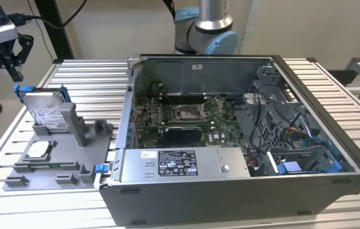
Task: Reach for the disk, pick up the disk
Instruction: 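Pick up the disk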
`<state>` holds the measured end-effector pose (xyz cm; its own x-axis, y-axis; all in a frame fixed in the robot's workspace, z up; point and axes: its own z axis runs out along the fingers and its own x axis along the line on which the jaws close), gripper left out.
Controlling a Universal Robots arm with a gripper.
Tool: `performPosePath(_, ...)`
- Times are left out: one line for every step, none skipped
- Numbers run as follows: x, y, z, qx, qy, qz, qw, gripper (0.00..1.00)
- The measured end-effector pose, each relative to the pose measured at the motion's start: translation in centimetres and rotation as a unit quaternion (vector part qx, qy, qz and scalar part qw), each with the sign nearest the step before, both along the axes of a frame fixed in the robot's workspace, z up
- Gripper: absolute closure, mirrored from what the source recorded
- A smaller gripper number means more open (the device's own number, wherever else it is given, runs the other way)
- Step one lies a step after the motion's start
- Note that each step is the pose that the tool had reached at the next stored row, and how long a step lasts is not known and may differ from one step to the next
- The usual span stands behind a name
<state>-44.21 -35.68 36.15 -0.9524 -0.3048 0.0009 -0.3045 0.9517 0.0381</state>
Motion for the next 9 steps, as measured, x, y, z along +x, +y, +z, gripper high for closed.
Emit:
performPosePath(0.0,0.0,0.0,0.0,0.0,0.007,1.0,1.0)
performPosePath(0.0,0.0,0.0,0.0,0.0,0.013,0.9999,1.0)
performPosePath(-0.01,0.0,0.0,0.0,0.0,0.02,0.9998,1.0)
performPosePath(-0.01,0.0,0.0,0.0,0.0,0.027,0.9996,1.0)
performPosePath(-0.01,0.0,0.0,0.0,0.0,0.033,0.9994,1.0)
performPosePath(-0.01,0.0,0.0,0.0,0.0,0.04,0.9992,1.0)
performPosePath(-0.01,0.0,0.0,0.0,0.0,0.047,0.9989,1.0)
performPosePath(-0.01,0.0,0.0,0.0,0.0,0.054,0.9985,1.0)
performPosePath(-0.02,0.01,0.0,0.0,0.0,0.061,0.9981,1.0)
